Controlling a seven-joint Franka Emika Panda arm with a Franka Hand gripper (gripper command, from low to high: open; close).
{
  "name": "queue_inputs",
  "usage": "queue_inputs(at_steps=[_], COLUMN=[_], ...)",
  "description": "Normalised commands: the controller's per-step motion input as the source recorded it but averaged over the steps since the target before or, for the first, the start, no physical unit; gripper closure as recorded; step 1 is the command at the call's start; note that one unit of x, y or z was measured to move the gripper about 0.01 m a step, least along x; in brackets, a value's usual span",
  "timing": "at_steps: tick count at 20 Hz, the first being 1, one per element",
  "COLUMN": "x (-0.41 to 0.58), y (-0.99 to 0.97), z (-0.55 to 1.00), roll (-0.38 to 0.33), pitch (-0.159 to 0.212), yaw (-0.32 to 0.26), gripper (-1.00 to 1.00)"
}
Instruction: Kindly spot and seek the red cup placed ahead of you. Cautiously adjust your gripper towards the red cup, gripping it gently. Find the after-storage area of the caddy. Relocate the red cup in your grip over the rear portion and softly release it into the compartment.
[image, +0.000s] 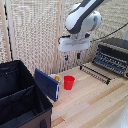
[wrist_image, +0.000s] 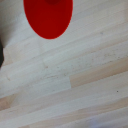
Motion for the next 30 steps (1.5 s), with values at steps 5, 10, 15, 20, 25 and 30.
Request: queue_inputs(at_steps=[5, 10, 15, 20, 25, 30], x=[-0.015, -0.063, -0.199, -0.057, -0.001, 0.002], y=[-0.2, -0.17, -0.03, 0.02, 0.12, 0.11], z=[-0.44, -0.41, -0.37, -0.43, -0.44, -0.29], roll=[-0.03, -0.046, -0.05, -0.064, -0.062, -0.031], pitch=[0.069, 0.065, 0.032, -0.002, -0.016, -0.024], yaw=[0.0, 0.0, 0.0, 0.012, 0.037, 0.05], gripper=[-1.0, -1.0, -1.0, -1.0, -1.0, 1.0])
